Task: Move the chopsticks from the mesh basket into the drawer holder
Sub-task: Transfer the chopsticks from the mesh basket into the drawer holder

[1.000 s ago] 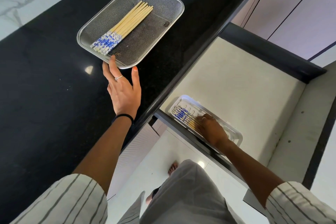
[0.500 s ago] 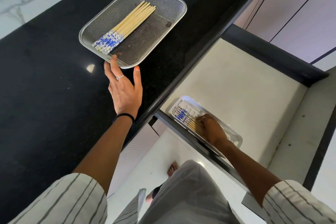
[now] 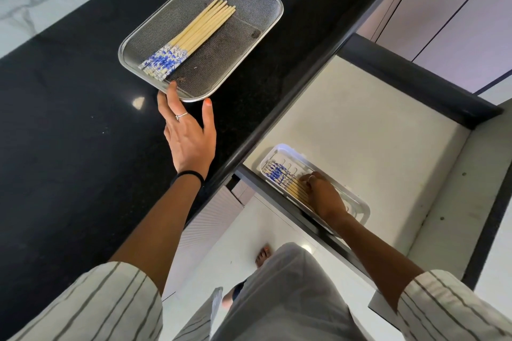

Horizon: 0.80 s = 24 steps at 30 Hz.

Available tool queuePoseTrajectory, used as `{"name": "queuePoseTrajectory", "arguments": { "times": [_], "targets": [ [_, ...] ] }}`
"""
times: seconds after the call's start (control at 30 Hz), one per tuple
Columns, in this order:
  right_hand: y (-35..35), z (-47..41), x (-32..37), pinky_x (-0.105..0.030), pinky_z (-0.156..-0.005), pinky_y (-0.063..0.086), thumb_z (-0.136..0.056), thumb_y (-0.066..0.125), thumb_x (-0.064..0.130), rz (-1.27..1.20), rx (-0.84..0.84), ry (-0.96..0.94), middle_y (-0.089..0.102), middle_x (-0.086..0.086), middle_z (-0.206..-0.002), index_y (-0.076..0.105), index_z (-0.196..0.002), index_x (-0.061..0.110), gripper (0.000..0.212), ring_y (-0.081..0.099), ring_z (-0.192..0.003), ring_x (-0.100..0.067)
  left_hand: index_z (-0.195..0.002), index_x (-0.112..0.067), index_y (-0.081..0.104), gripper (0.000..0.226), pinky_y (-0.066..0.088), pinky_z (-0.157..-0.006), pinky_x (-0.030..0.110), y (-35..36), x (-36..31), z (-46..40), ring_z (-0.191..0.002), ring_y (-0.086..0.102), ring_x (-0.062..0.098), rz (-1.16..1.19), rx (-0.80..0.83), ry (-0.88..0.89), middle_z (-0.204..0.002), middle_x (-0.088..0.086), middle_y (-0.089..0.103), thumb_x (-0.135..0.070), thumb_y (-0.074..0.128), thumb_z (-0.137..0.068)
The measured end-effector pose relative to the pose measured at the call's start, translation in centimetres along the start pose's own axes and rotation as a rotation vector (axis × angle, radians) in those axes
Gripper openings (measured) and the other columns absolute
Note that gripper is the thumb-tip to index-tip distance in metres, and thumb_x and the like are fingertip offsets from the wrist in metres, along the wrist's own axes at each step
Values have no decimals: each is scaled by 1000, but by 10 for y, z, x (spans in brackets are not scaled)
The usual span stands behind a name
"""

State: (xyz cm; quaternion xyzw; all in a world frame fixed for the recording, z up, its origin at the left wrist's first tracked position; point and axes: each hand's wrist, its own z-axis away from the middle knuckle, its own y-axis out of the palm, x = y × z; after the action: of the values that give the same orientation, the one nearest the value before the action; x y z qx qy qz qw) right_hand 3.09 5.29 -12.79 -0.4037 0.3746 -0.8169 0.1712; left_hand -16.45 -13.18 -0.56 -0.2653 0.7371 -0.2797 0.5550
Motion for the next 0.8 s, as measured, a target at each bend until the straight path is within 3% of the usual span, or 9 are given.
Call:
{"name": "queuePoseTrajectory", "arguments": {
  "times": [0.1, 0.3, 0.43, 0.5, 0.6, 0.67, 0.73, 0.8],
  "targets": [
    [-3, 1, 3, -38, -98, 48, -94, 45, 11, 19, 10, 17, 60, -9, -125, 57, -122, 15, 30, 58, -110, -27, -152, -16, 16, 68, 38, -105, 54, 0, 0, 0, -117, 52, 34, -1, -1, -1, -155, 13, 19, -51, 40, -100],
    [-1, 0, 2, -43, -96, 50, -95, 44, 9, 63, 17, 0, 61, -11, -123, 57, -120, 12, 29, 59, -109, -30, -152, -16, 15, 68, 38, -104, 55, 1, 1, -1, -119, 52, 33, -3, 1, 1, -155, 14, 19, -53, 39, -99],
    [0, 2, 0, -33, -89, 52, -98, 40, 23, 70, -19, -58, 66, 0, -108, 61, -106, 21, 22, 63, -102, -23, -152, -16, 15, 68, 38, -104, 55, 1, 1, -1, -120, 51, 33, -3, -3, 4, -155, 14, 19, -52, 39, -100],
    [0, 1, 0, -23, -85, 51, -98, 42, 19, 35, -12, -36, 64, 1, -106, 61, -110, 19, 22, 63, -104, -22, -152, -16, 15, 68, 38, -105, 55, 0, 1, 0, -121, 50, 33, -1, -2, 4, -155, 14, 19, -52, 39, -100],
    [1, -1, 0, -21, -83, 50, -99, 40, 18, 12, -11, -37, 62, 1, -106, 61, -112, 16, 25, 63, -105, -22, -152, -16, 15, 68, 38, -105, 55, 1, 1, 0, -120, 51, 33, 0, 1, 4, -155, 14, 19, -52, 39, -100],
    [2, -1, 2, -26, -84, 52, -99, 38, 21, 36, -14, -54, 65, -1, -107, 61, -110, 18, 25, 63, -105, -24, -152, -16, 15, 68, 38, -104, 55, 1, 1, 0, -120, 51, 33, 1, 0, 2, -156, 14, 19, -52, 39, -100],
    [0, -2, 4, -38, -95, 51, -98, 41, 17, 14, 1, -35, 64, -9, -117, 61, -116, 15, 27, 61, -108, -27, -152, -16, 15, 68, 38, -104, 56, 1, 1, 0, -119, 51, 33, 3, -2, 3, -155, 13, 19, -52, 40, -100],
    [-1, -3, 4, -40, -100, 48, -95, 44, 9, 54, -8, -58, 61, -13, -123, 60, -120, 11, 30, 59, -112, -29, -152, -17, 16, 68, 39, -103, 56, 1, 1, -1, -118, 52, 33, 4, -8, 4, -155, 13, 20, -52, 40, -100]
  ]
}}
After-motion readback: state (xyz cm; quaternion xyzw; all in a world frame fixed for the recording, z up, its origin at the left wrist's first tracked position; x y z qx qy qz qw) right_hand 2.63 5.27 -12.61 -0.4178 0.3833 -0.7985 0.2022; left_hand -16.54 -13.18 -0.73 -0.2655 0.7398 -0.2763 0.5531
